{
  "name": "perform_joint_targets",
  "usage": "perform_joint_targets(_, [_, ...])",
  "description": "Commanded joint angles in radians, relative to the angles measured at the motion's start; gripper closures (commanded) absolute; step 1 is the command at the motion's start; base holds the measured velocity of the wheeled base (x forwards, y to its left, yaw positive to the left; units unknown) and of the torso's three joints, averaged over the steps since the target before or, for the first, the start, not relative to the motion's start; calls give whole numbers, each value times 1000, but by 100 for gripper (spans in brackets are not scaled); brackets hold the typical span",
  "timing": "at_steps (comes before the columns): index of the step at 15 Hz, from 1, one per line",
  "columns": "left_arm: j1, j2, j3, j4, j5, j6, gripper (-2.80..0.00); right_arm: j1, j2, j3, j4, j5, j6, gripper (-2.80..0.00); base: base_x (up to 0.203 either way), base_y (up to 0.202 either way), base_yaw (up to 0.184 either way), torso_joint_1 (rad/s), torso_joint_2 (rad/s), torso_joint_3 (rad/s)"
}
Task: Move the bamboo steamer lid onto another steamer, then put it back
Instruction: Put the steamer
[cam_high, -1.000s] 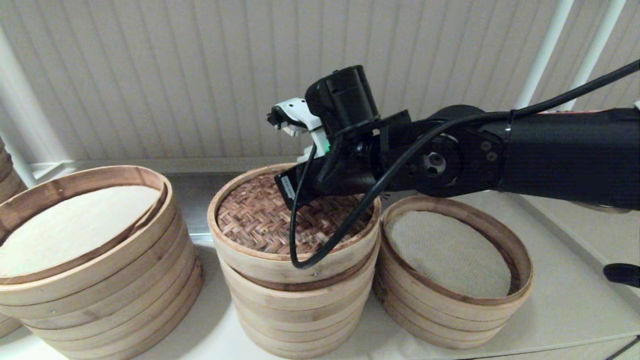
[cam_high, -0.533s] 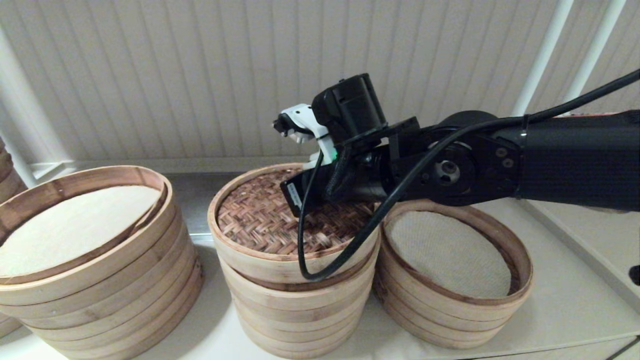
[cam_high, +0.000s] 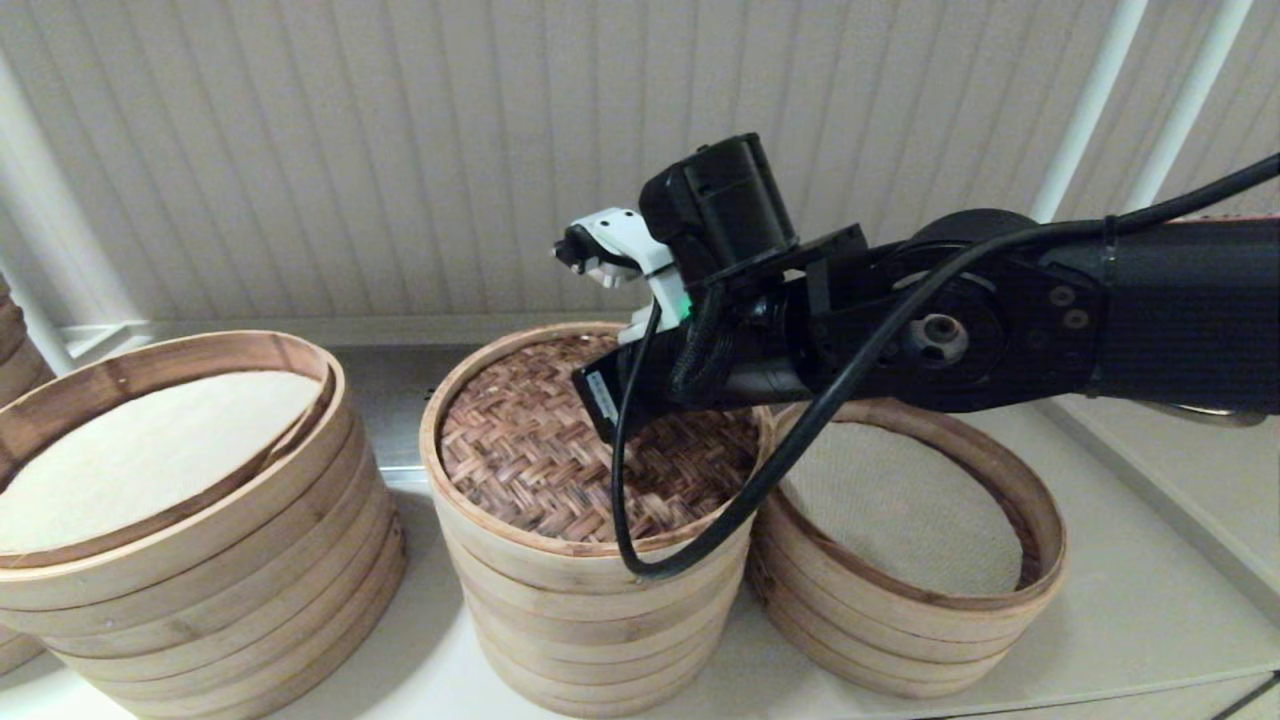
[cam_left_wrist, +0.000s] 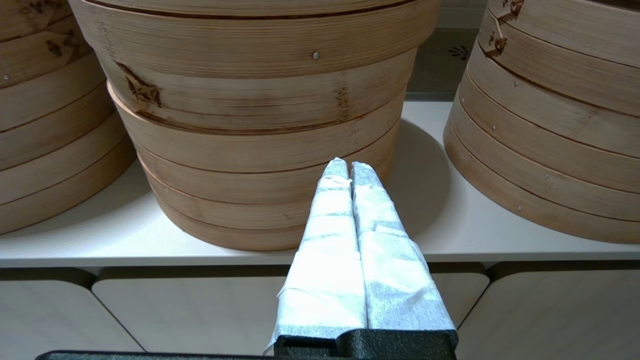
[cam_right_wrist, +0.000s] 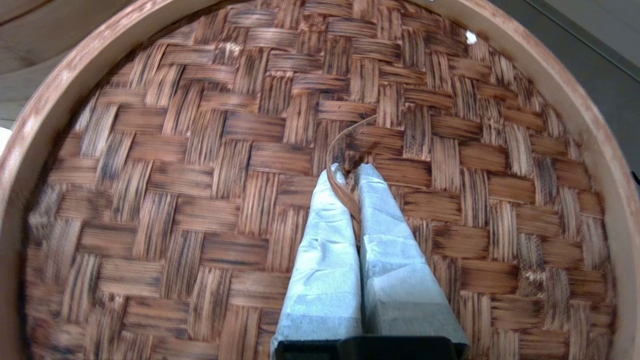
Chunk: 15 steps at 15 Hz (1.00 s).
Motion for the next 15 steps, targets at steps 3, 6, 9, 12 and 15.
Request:
perform_joint_targets(3, [0, 0, 0, 0, 0, 0, 0, 6, -39, 21, -3, -2, -2, 0, 0, 0, 0, 0, 0, 0])
perform_joint_targets(6, [0, 0, 0, 1, 0, 0, 0, -1, -16, -1, -6, 1, -5, 0, 0, 0, 0, 0, 0, 0])
perform_joint_targets(9, [0, 0, 0, 0, 0, 0, 0, 0, 14, -37, -5, 1, -7, 0, 0, 0, 0, 0, 0, 0])
perform_joint_targets(12, [0, 0, 0, 1, 0, 0, 0, -1, 38, -60, -4, 1, -9, 0, 0, 0, 0, 0, 0, 0])
perform_joint_targets(15, [0, 0, 0, 0, 0, 0, 0, 2, 43, -70, -4, 1, -9, 0, 0, 0, 0, 0, 0, 0])
